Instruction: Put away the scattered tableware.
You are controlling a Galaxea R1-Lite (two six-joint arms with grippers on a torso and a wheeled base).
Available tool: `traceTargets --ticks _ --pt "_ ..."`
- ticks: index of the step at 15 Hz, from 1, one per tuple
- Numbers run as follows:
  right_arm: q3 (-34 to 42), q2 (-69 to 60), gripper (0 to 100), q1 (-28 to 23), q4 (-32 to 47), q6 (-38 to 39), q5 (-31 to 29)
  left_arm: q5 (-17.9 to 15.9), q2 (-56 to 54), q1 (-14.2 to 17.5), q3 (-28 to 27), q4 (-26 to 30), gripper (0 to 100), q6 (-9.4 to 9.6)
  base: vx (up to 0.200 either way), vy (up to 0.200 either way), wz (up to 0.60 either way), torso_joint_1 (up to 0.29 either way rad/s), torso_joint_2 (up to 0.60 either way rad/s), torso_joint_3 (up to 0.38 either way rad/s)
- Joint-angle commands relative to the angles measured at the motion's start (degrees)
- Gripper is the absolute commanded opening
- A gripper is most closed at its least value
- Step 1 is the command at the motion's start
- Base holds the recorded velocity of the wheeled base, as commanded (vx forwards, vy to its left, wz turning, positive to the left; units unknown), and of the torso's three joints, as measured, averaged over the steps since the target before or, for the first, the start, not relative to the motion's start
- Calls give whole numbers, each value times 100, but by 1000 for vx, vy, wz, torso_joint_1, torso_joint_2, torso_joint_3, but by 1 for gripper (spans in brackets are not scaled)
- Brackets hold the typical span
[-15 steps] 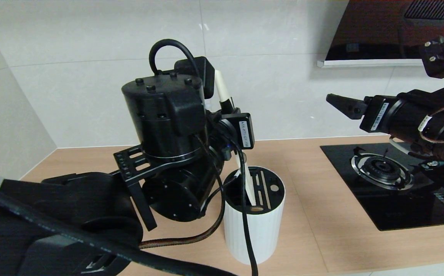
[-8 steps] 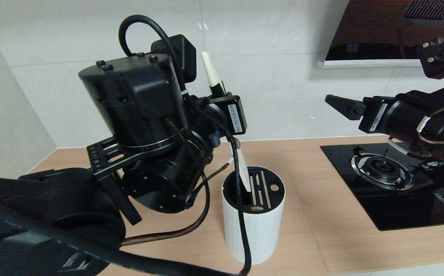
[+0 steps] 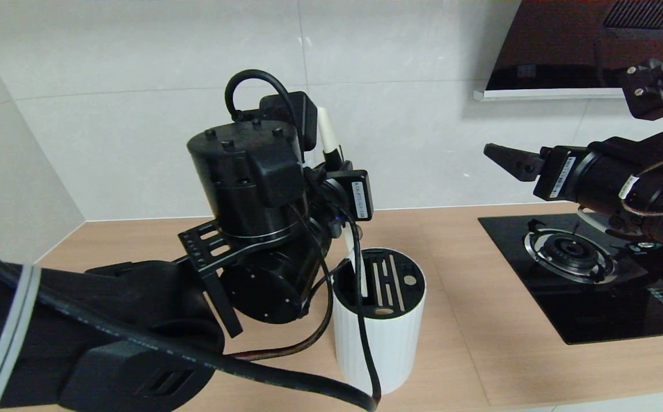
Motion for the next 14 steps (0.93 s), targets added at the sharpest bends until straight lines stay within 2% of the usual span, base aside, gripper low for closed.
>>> traceTargets --ticks 1,5,14 --pt "25 11 100 28 -3 -5 9 11 144 -3 7 -9 0 -20 0 0 0 0 0 0" --pt "34 11 100 54 -3 -5 9 11 285 -21 103 -9 0 -37 0 0 0 0 0 0" --pt "60 29 100 54 -3 -5 18 11 548 -416 446 -9 0 -37 0 0 0 0 0 0"
